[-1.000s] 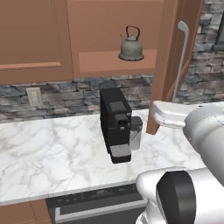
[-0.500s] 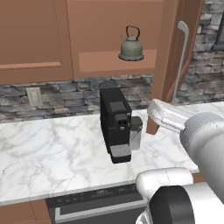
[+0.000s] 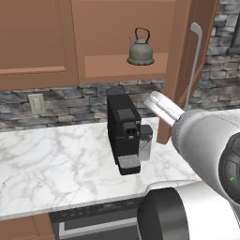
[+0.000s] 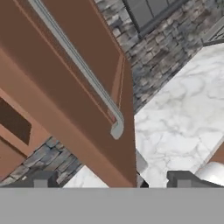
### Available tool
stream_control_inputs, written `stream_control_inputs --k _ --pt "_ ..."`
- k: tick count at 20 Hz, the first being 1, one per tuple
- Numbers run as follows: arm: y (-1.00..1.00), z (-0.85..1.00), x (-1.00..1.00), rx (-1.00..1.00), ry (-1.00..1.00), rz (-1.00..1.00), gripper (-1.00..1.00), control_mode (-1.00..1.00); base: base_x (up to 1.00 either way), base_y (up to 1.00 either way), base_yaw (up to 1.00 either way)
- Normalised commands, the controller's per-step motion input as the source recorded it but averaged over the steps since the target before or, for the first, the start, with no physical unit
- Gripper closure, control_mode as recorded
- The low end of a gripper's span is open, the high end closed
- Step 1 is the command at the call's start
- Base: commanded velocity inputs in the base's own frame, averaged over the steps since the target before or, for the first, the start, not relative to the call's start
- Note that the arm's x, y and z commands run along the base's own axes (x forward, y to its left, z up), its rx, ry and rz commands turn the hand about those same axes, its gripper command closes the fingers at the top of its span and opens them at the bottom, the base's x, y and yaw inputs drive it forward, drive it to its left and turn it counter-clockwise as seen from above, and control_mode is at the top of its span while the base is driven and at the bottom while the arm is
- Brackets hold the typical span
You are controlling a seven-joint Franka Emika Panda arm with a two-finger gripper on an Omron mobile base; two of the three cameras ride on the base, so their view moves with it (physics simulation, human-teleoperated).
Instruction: Open the cabinet, pick the kettle from the cabinet, and place it in the sink.
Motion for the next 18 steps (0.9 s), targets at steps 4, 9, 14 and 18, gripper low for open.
stream_control_inputs --k 4,9,14,18 --pt "0.24 -0.25 0.31 0.26 0.0 -0.09 -1.0 -1.0 0.0 0.0 0.0" --pt "0.13 -0.3 0.35 0.12 -0.08 -0.14 -1.0 -1.0 0.0 0.0 0.0" --pt "0.17 -0.24 0.37 0.13 -0.18 -0.11 -1.0 -1.0 0.0 0.0 0.0" --pt "-0.01 -0.14 0.29 0.0 -0.27 -0.17 -1.0 -1.0 0.0 0.0 0.0"
